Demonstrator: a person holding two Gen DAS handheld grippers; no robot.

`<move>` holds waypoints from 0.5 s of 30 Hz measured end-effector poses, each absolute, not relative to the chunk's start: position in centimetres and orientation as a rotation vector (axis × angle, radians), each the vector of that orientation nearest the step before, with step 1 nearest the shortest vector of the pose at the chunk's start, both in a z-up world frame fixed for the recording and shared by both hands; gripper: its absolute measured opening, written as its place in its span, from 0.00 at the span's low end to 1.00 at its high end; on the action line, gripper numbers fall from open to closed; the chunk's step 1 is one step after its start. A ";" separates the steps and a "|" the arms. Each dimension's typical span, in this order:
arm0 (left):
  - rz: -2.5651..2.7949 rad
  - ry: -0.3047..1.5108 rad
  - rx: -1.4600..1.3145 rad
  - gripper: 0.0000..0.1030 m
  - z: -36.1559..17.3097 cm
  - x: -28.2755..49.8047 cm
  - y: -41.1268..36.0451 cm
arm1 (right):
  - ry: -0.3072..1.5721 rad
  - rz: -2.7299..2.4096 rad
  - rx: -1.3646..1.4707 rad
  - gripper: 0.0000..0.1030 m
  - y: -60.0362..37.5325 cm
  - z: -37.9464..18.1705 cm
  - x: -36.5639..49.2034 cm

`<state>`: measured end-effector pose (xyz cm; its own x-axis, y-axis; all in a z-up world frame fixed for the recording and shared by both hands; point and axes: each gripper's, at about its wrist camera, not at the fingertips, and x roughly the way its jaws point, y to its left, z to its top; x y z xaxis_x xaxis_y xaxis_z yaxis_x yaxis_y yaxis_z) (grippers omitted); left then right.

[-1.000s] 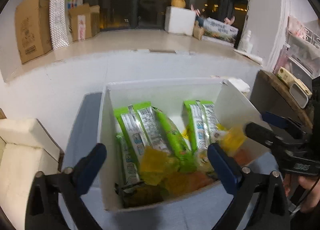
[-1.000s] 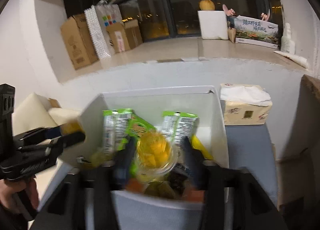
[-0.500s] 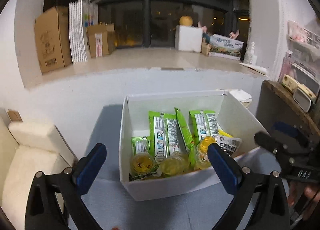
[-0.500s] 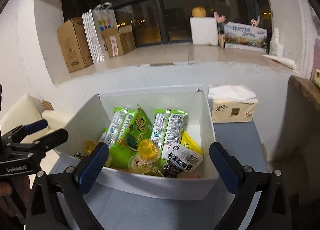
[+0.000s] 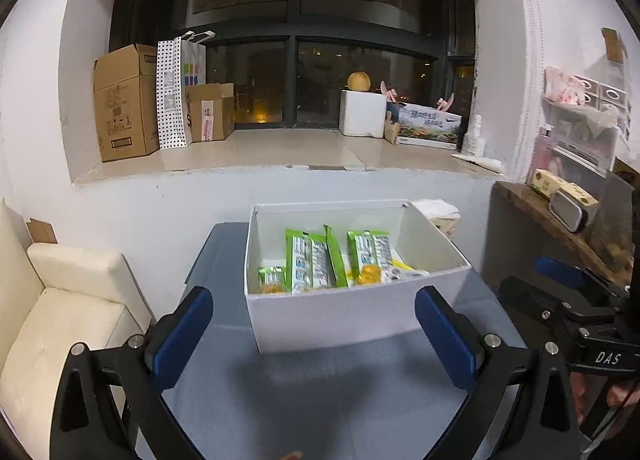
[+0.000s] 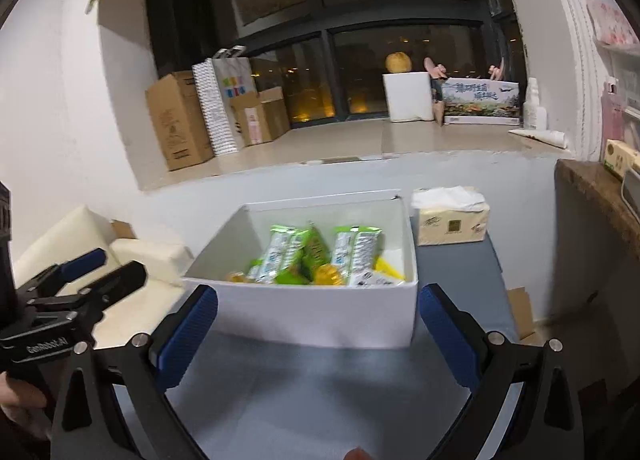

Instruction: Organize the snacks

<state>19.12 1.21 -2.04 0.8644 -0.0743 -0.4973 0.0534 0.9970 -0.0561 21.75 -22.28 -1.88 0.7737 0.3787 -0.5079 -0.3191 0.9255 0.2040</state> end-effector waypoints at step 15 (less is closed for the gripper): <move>-0.062 0.540 -0.057 1.00 -2.4 10.7 1.7 | 0.511 0.398 0.076 1.00 -21.2 -1.3 12.3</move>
<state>10.65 1.75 -2.36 0.8562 -0.0735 -0.5115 0.0437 0.9966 -0.0700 12.30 -21.18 -1.26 0.7974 0.3893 -0.4610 -0.3518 0.9207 0.1690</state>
